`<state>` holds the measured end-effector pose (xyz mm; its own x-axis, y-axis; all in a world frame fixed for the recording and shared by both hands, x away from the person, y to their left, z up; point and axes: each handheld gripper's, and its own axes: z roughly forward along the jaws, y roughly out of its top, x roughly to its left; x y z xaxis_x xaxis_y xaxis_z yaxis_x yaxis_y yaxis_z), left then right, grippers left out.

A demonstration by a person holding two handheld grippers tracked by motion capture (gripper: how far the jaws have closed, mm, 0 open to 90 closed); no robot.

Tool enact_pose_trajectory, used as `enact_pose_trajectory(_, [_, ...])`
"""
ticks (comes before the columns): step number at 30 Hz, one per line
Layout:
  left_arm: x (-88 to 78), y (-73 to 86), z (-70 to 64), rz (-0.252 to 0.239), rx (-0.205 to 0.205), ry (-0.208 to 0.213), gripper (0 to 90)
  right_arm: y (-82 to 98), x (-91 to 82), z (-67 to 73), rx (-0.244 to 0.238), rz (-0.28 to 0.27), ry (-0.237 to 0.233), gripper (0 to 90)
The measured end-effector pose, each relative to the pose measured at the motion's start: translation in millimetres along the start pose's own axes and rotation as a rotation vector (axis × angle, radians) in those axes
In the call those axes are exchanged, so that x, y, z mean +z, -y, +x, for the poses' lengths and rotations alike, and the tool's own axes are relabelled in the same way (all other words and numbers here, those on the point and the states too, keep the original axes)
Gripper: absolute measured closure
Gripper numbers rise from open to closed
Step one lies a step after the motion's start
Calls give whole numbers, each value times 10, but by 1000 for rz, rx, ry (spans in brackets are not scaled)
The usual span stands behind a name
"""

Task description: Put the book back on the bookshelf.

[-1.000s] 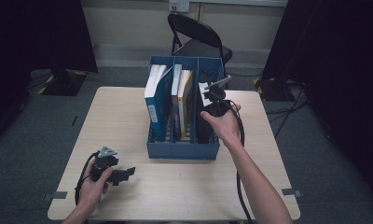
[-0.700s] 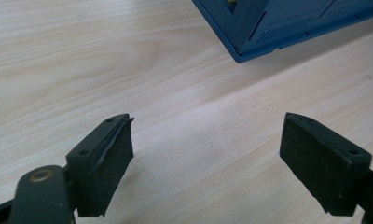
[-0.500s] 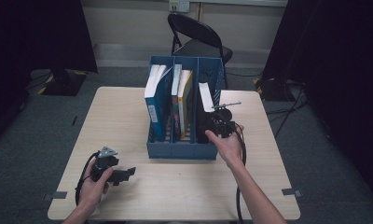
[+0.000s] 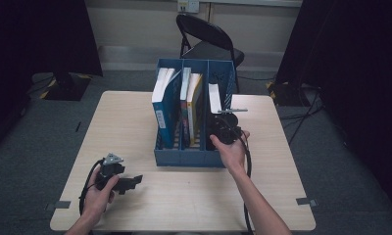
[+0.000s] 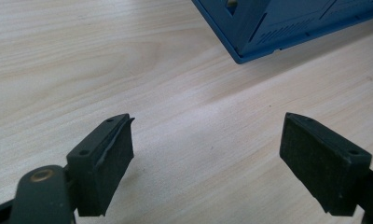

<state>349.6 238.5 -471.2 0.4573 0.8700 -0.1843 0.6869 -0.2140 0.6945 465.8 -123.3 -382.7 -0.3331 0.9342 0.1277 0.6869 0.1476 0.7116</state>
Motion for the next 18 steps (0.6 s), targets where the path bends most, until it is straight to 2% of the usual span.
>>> enact_pose_trajectory(10, [17, -20, 20, -5, -4, 8, 173, -96, 149, -7, 14, -52, 16, 481])
enact_pose_trajectory(14, [30, -23, 40, 7, 8, 2, 174, -111, 175, -36, -10, -64, 11, 481])
enact_pose_trajectory(15, [29, -23, 46, 4, -6, 6, 174, -140, 188, -60, -7, -56, 5, 481])
enact_pose_trajectory(18, [18, -19, 50, 3, -4, 5, 174, -160, 211, -70, -18, -61, 4, 477])
